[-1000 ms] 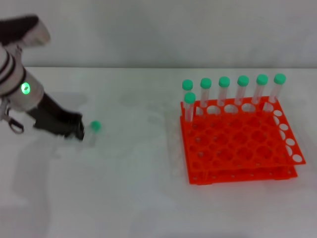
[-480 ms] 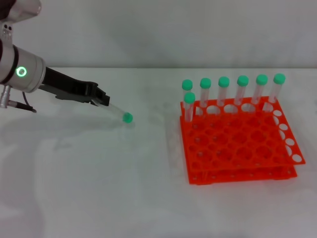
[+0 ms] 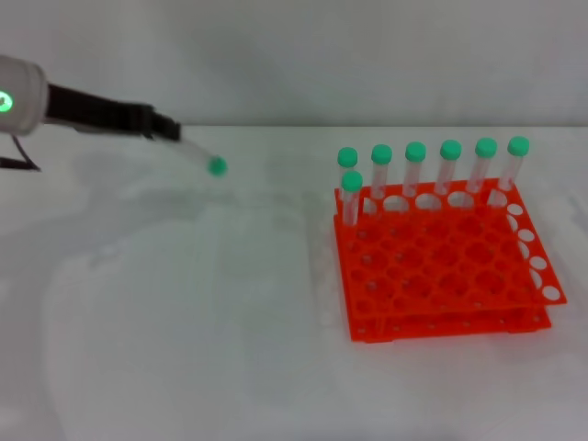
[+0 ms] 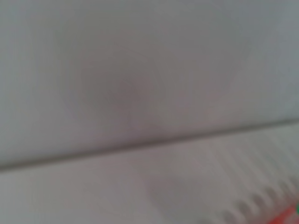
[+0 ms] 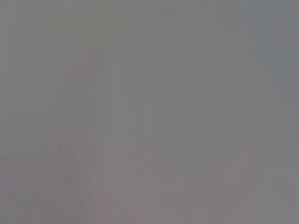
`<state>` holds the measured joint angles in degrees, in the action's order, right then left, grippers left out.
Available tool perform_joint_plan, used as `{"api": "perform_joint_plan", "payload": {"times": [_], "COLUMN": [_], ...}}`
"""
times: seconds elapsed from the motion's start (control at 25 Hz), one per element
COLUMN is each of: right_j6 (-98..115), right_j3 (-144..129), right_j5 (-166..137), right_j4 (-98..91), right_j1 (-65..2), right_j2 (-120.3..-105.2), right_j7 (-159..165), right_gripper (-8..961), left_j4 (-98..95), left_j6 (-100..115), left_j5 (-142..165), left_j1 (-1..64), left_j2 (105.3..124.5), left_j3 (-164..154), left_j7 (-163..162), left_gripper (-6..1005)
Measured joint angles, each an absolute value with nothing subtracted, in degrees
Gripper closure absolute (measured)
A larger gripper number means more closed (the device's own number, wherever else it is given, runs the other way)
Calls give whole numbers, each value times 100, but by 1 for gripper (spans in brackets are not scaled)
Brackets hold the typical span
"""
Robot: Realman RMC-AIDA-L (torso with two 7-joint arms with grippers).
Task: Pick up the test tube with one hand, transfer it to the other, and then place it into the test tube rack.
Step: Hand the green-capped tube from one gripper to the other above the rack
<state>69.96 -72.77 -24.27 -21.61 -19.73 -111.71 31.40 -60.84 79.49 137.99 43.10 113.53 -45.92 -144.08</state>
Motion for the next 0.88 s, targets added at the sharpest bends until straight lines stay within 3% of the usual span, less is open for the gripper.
{"api": "perform_joint_plan", "payload": {"times": [0.32,0.88], "right_j6": [7032,7547], "right_j3": [-7278,-7277], "right_j5": [-2900,-3876], "right_j4": [-2314,-2361], "right_j1": [-1863,-1928], "right_j2": [-11084,-10979], "right_j7": [3689,4898], "right_gripper": [165,171], "left_j4": [-6786,-5623], "left_j6": [7780,8364], "left_j5": [12493,8836], "left_j1": [3778,2863], "left_j2": [11512,11682], "left_j3": [-4252,-4255], "left_j7": [-13703,-10581], "left_gripper": [792,799]}}
